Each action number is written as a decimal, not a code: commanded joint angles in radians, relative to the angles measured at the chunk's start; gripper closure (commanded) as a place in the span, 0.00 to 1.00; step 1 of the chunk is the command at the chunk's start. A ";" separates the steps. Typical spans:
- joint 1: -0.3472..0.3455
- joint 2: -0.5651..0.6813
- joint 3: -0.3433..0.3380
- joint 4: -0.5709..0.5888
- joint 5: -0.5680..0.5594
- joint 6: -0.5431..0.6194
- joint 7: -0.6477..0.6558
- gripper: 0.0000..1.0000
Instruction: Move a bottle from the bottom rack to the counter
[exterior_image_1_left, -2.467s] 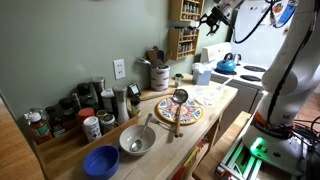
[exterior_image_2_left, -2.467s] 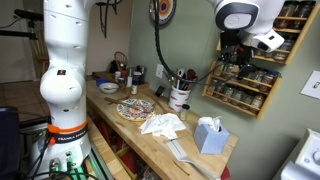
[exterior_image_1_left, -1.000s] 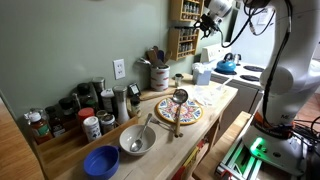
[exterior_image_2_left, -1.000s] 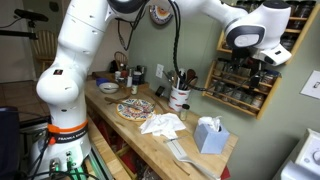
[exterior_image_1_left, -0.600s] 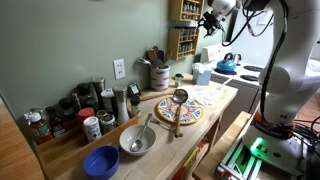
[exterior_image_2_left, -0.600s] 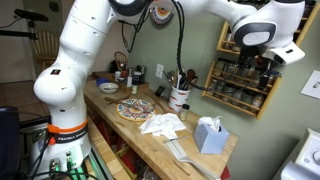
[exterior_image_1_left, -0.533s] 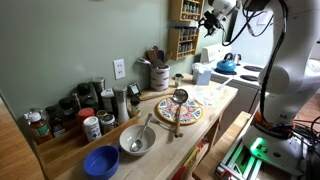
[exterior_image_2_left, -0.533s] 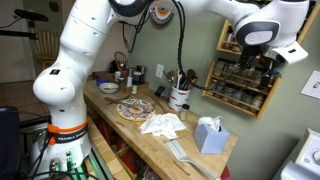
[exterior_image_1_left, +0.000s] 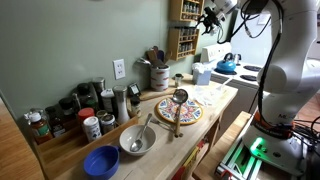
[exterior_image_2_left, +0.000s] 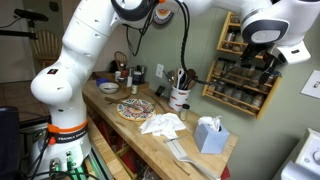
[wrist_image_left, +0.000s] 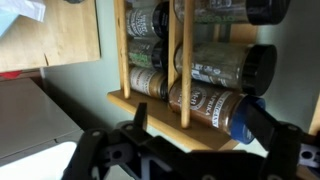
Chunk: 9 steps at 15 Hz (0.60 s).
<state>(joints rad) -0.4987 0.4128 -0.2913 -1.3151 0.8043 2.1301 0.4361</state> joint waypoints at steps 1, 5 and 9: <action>-0.032 0.052 0.021 0.067 0.070 -0.019 0.031 0.00; -0.042 0.077 0.027 0.092 0.119 -0.012 0.035 0.00; -0.040 0.101 0.021 0.112 0.127 0.017 0.055 0.00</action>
<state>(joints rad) -0.5232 0.4781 -0.2797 -1.2450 0.9096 2.1352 0.4613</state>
